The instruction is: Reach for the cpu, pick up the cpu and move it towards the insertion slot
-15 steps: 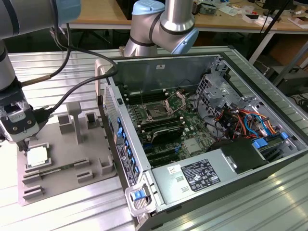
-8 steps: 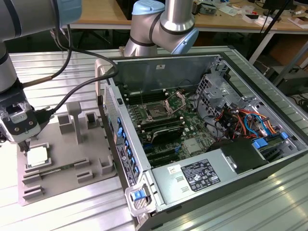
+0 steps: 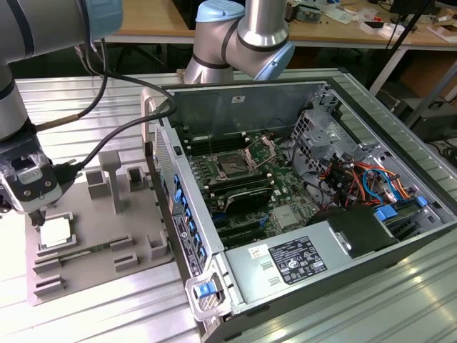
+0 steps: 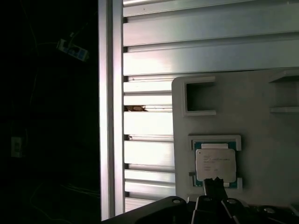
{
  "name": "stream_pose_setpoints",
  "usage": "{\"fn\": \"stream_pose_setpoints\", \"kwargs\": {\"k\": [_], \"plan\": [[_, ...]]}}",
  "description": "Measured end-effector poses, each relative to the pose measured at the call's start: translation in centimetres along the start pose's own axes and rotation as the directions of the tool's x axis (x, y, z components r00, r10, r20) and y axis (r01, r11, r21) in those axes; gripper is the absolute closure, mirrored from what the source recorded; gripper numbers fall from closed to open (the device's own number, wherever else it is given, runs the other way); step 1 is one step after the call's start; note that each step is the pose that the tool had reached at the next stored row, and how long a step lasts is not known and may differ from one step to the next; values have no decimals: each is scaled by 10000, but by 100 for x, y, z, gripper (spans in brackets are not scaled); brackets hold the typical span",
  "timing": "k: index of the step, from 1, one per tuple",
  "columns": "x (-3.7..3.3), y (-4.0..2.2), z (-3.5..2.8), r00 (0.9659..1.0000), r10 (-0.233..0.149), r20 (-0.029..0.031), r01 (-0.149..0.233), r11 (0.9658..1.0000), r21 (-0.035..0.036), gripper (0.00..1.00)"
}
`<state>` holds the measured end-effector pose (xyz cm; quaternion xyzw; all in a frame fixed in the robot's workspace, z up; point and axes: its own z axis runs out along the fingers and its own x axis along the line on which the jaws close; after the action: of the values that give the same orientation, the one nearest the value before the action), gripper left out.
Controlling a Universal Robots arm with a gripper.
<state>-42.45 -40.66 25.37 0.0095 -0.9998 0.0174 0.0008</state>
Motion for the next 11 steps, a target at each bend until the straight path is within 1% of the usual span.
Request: {"fn": "stream_pose_setpoints", "kwargs": {"k": [11], "plan": [[-17, 0, 27, 10000, -1, 0, 1, 10000, -1, 89]]}}
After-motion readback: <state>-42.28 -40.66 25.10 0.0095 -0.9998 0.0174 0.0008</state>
